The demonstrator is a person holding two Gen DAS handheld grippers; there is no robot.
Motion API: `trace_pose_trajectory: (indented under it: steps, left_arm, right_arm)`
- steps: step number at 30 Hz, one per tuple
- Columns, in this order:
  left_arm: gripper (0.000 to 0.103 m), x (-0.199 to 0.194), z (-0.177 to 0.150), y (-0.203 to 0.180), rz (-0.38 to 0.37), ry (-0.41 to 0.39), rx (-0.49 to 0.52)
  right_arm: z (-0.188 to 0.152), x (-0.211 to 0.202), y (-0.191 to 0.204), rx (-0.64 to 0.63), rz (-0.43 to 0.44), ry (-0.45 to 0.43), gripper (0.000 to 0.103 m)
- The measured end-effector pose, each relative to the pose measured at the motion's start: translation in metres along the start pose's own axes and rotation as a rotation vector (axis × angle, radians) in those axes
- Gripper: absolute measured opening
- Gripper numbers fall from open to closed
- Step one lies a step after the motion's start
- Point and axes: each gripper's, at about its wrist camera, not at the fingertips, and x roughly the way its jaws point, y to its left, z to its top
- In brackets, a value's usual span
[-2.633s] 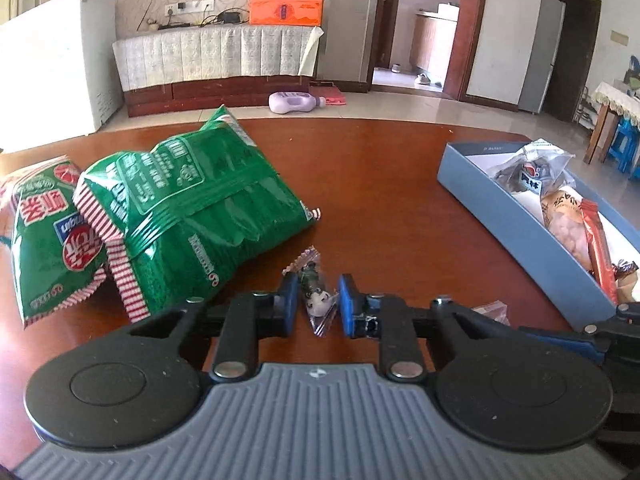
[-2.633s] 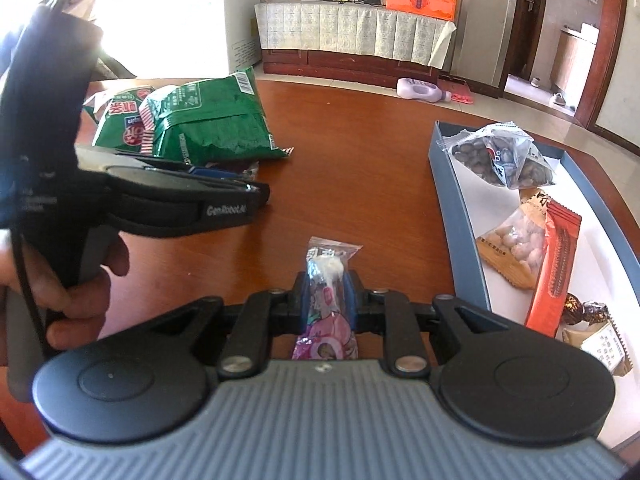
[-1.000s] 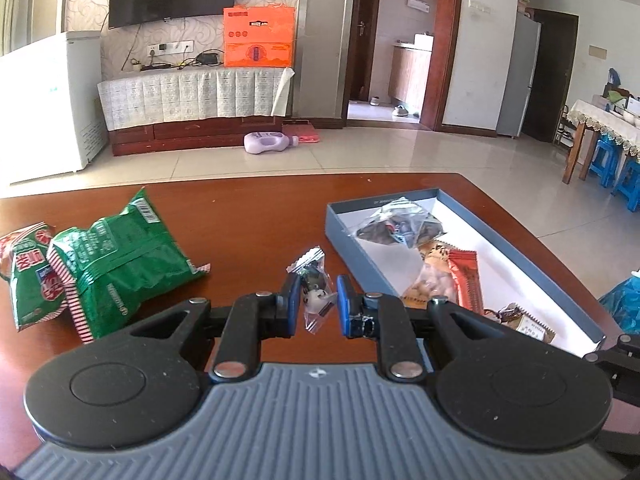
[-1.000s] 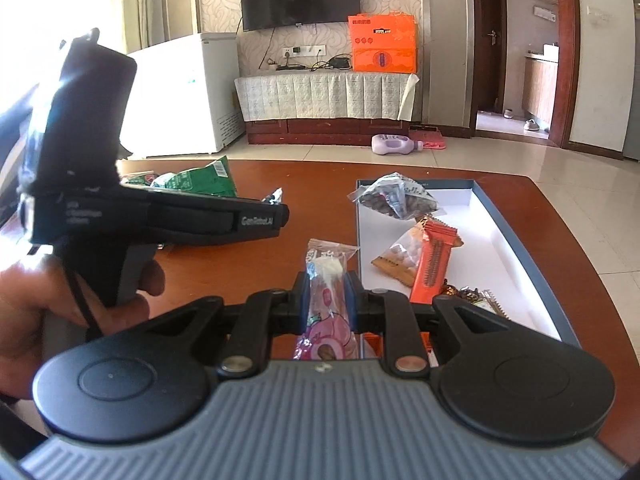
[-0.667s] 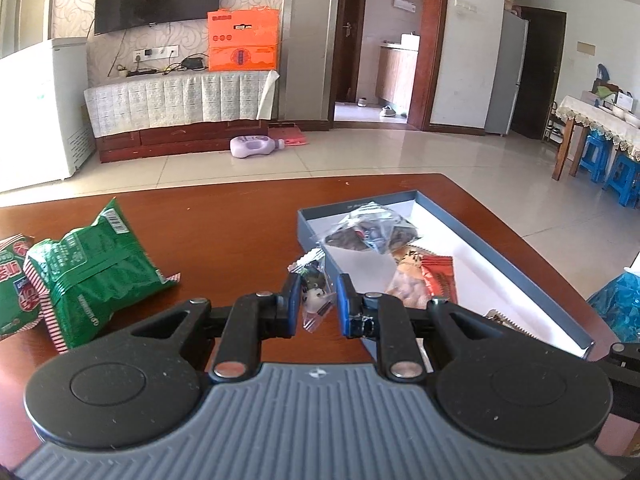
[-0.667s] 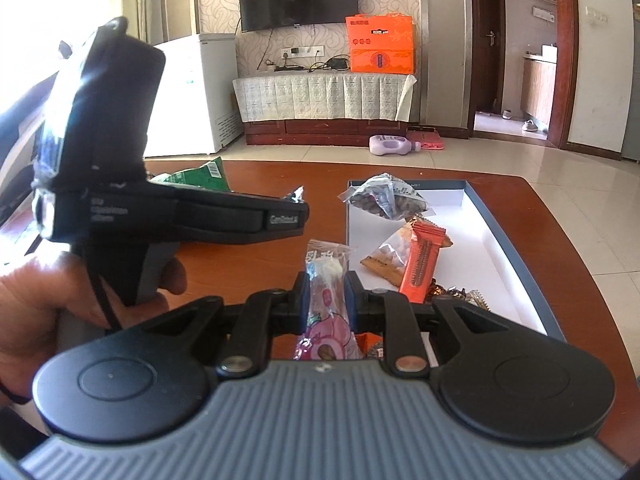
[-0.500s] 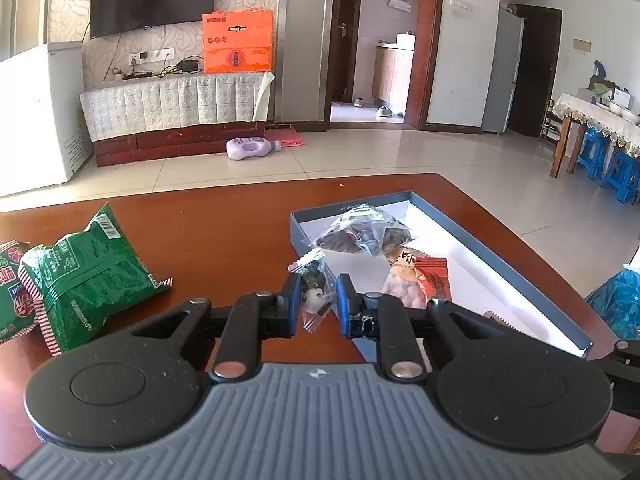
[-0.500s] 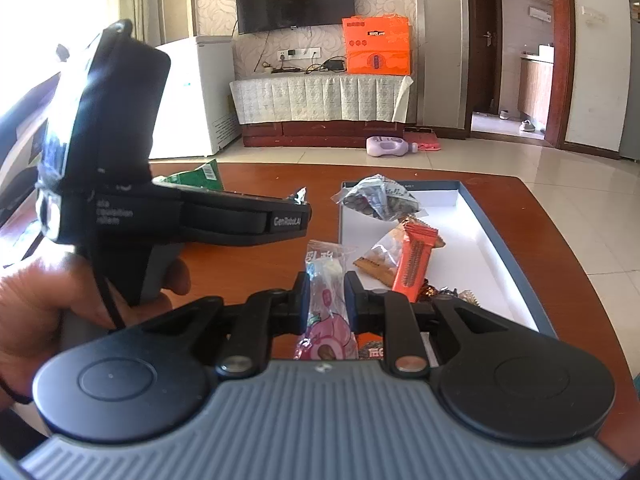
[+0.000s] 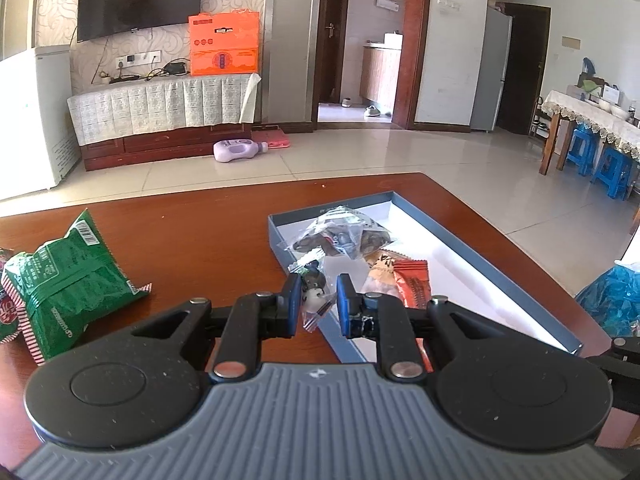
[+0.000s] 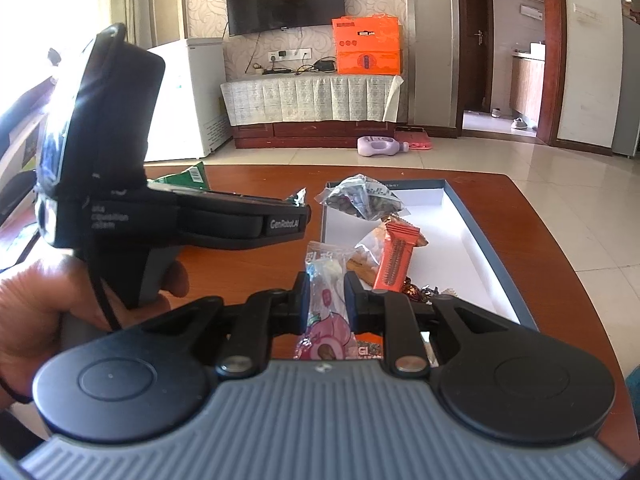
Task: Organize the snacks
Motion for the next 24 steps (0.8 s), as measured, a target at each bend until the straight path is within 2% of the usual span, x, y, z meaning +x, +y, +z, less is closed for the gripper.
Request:
trace_pose_trajectory:
  steps: [24]
  left_arm:
    - [0.023,0.031,0.009,-0.035,-0.074,-0.001,-0.002]
  right_arm:
    - [-0.002,-0.008,-0.026,0.034,-0.050,0.018,0.021]
